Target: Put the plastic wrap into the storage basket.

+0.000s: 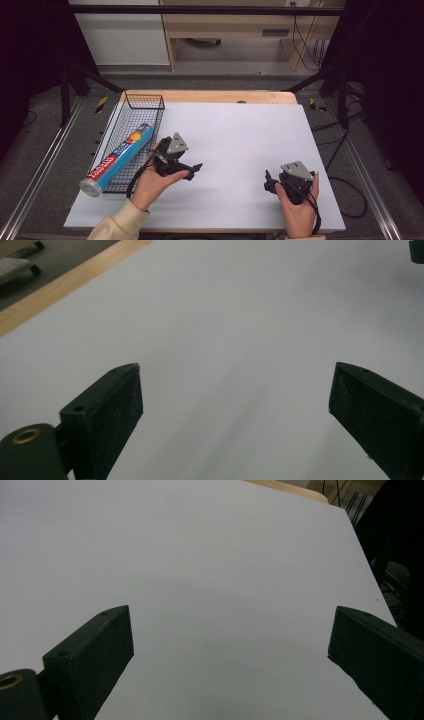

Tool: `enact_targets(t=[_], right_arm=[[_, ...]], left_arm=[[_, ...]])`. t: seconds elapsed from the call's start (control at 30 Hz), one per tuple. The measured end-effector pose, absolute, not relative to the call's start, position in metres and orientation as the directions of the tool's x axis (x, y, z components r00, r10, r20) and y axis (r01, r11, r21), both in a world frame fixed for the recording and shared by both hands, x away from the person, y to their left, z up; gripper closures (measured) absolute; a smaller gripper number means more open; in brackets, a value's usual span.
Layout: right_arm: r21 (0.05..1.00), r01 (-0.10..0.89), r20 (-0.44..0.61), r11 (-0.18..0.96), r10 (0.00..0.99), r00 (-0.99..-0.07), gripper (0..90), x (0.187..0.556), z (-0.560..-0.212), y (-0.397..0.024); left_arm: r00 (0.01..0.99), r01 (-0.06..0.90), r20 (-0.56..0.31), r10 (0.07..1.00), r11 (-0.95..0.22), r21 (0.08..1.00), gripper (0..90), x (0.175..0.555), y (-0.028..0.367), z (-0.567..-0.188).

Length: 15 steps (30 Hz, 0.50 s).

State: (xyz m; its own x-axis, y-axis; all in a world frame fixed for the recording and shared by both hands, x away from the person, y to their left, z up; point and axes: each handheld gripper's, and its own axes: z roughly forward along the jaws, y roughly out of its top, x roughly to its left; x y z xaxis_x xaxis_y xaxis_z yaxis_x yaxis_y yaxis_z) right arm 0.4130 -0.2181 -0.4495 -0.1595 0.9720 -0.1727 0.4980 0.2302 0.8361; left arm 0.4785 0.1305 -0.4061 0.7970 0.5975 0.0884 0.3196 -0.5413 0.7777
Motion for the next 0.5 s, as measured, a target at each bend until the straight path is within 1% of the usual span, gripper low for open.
enact_targets(t=[0.07, 0.2, 0.23, 0.3, 0.4, 0.5], right_arm=[[0.84, 0.489, -0.178, 0.235, 0.971, -0.161, 5.1, 0.412, -0.45, -0.219], [0.842, 0.492, -0.148, 0.221, 0.972, -0.183, 5.3, 0.412, -0.453, -0.223], [0.842, 0.494, -0.139, 0.217, 0.972, -0.191, 5.4, 0.412, -0.455, -0.224], [0.837, 0.503, -0.131, 0.215, 0.971, -0.198, 5.7, 0.413, -0.457, -0.227], [0.842, 0.498, -0.126, 0.208, 0.973, -0.192, 5.6, 0.413, -0.458, -0.23], [0.857, 0.467, -0.151, 0.218, 0.973, -0.176, 4.7, 0.413, -0.459, -0.233]], left_arm=[[0.8, 0.331, 0.075, 0.595, -0.543, 0.772, 6.1, 0.477, 0.127, -0.416], [0.82, 0.344, 0.018, 0.572, -0.518, 0.783, 5.8, 0.471, 0.125, -0.432], [0.818, 0.341, 0.03, 0.575, -0.526, 0.779, 5.8, 0.469, 0.124, -0.435], [0.805, 0.321, 0.087, 0.587, -0.554, 0.768, 5.8, 0.465, 0.124, -0.439], [0.788, 0.302, 0.091, 0.609, -0.511, 0.805, 5.8, 0.46, 0.132, -0.444], [0.781, 0.286, 0.111, 0.614, -0.511, 0.811, 5.8, 0.458, 0.139, -0.449]])
